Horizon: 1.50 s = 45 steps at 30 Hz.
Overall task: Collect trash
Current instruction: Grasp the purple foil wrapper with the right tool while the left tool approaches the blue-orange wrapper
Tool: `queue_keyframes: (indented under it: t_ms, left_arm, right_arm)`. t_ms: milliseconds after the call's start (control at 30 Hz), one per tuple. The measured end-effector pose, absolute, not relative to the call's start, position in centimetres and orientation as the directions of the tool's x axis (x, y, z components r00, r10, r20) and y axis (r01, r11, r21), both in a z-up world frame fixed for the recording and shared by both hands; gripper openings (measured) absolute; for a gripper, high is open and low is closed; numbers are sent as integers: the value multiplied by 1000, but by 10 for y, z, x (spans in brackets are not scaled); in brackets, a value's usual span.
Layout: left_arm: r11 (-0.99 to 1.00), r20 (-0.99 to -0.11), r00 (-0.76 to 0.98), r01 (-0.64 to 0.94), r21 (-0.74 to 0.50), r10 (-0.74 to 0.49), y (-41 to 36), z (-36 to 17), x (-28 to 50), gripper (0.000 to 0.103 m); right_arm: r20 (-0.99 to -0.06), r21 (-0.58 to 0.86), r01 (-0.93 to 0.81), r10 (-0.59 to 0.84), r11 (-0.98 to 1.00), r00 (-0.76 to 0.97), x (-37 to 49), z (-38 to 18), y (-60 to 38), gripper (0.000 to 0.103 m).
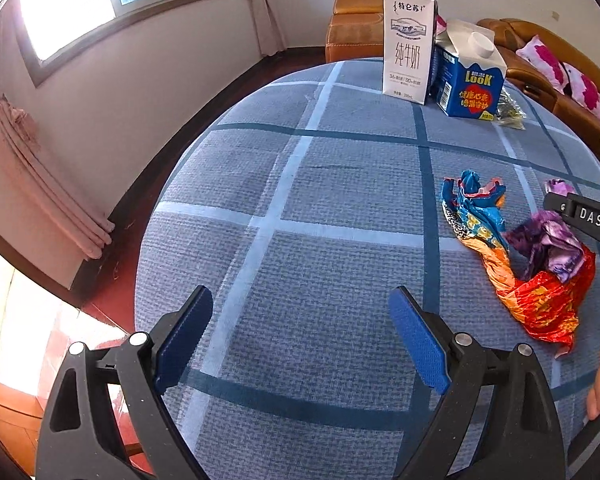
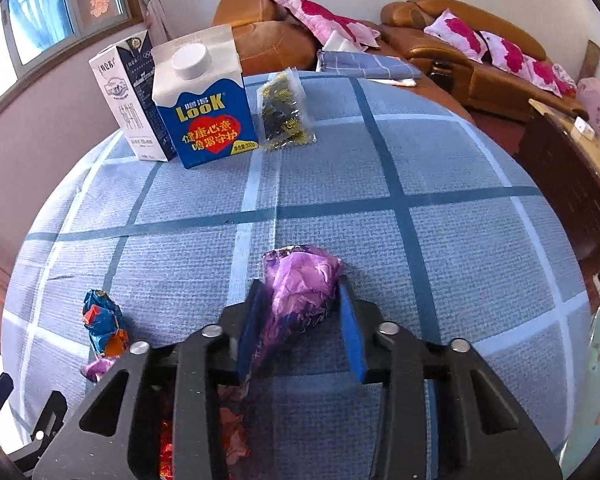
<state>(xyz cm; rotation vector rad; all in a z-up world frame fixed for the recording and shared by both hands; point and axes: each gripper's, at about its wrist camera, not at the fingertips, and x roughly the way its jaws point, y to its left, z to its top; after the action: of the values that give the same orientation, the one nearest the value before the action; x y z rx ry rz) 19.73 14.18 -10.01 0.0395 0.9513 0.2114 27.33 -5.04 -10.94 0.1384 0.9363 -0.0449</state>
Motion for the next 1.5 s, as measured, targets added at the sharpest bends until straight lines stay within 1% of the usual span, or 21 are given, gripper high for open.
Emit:
queue_keyframes:
  t_ms: [33,200,400,567,700,833,1000,1100,1267,1367,1400,1433,1467,1500]
  left_arm:
    - [979,-803,563,-160,127,196,141,-100,197,88]
    - [980,-800,568,-147,132,193,130,-97,198,88]
    - [984,-791,585,-117,135,178,109,-90,202,88]
    - [985,-781,600,-93,142,170,92,-84,202,88]
    - [987,-778,607,-78,140,159,80,-80,204,88]
    - [990,-779,611,-67,126,140,66,-77,209,88]
    - [993,-790,602,-81,84,116,47,-77,225,88]
    - [993,-806,581,-81,81,113,35,-85,234,88]
    - [998,-844,532,-27,60,65,13,-104,240,87]
    - [998,-835,546,-25,65,68,9,-107,235,85]
    - [998,-835,548,-15,62,60,8,-107,234,81]
    - [999,-836,547,-4,52,46,8,-107,233,75]
    - [999,-840,542,10,34,23,8,-106,231,71]
    - [1000,-843,538,20,24,9,8,-106,229,65]
  right_arm:
    - [-803,101,98,23,990,596,273,-108,-53,29]
    - [-766,64,129,-34,990,641,266,-94,-70,26]
    - [-721,48,198,-103,979,686,252,-71,-112,26]
    - [-705,53,247,-139,968,696,242,-64,-141,26]
    - [-685,-5,270,-200,963,701,231,-62,-154,26]
    - [-674,-34,292,-238,956,700,218,-61,-167,26]
    - [-672,-39,306,-251,951,696,197,-60,-185,26]
    - [-675,-35,301,-244,953,696,184,-59,-189,26]
    - [-679,-45,273,-230,961,698,157,-57,-192,26]
    - [-683,-28,273,-218,962,697,142,-57,-194,26]
    - [-685,-21,274,-214,961,696,137,-58,-195,26]
    - [-688,-13,274,-208,962,695,134,-58,-195,26]
    - [-691,-7,274,-203,962,694,132,-58,-194,26]
    - [-692,-4,274,-200,962,694,129,-59,-194,26]
